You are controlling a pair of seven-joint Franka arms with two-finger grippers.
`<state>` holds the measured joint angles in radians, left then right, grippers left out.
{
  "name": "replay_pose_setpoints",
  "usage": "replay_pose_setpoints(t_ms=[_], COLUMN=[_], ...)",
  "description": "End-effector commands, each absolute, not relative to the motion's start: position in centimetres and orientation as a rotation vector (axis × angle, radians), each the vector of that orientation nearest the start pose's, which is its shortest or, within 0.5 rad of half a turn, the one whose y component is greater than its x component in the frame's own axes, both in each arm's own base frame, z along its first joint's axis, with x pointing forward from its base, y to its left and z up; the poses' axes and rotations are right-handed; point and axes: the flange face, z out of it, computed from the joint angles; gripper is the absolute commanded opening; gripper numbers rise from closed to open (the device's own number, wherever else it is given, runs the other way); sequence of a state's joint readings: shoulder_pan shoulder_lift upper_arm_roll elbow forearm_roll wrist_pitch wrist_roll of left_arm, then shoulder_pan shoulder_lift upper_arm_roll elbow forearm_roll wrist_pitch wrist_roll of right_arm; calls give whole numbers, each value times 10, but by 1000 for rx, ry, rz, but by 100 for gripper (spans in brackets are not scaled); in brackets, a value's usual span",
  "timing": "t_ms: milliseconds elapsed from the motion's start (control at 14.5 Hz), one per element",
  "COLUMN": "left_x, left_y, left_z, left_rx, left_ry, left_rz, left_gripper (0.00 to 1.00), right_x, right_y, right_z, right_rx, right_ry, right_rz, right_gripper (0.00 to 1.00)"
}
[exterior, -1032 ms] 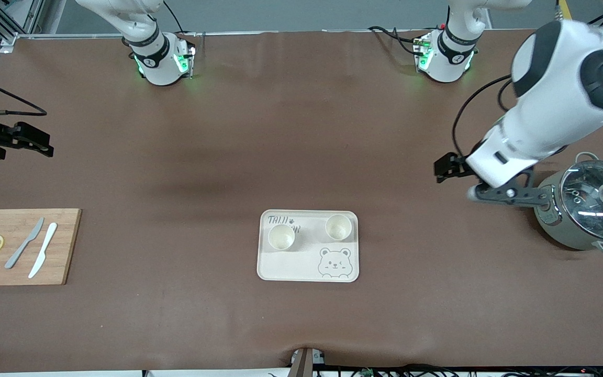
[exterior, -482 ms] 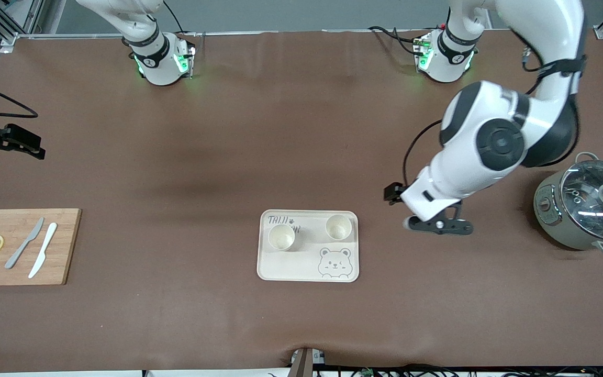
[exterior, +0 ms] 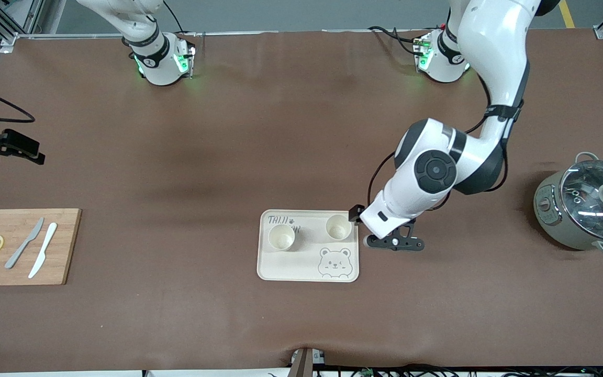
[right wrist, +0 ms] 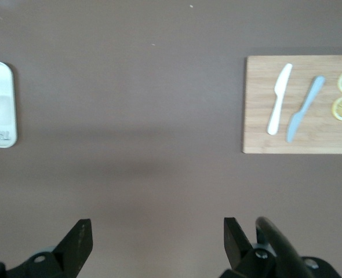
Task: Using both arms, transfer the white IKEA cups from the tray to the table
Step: 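Reach the left gripper down to the white cup on the tray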
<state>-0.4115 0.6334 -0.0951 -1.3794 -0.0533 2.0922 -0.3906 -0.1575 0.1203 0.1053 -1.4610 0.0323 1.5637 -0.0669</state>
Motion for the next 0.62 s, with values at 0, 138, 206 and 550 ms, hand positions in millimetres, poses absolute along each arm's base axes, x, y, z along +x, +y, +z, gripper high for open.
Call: replay_pose_setpoints(t_ms=[0,138,206,550], left_x=[647,646,645,643], left_y=[-370,-376,-380,-390], left_z=[338,329,322,297], left_rx=[-3268,-3272,-3271,-3267], left_ry=[89,89,98,103], left_rz=[-126,-138,-144,-167], left_gripper=[100,100,100,100], right_x=[598,597,597,606], right_y=[-27,-10,7,100], right_z=[600,601,603,584], right_rx=[-3056,-3054,-3054,-3047], right_ry=[-43,-73,-113,71], right_rz=[-1,9,-1,1], right_gripper=[100,100,100,100])
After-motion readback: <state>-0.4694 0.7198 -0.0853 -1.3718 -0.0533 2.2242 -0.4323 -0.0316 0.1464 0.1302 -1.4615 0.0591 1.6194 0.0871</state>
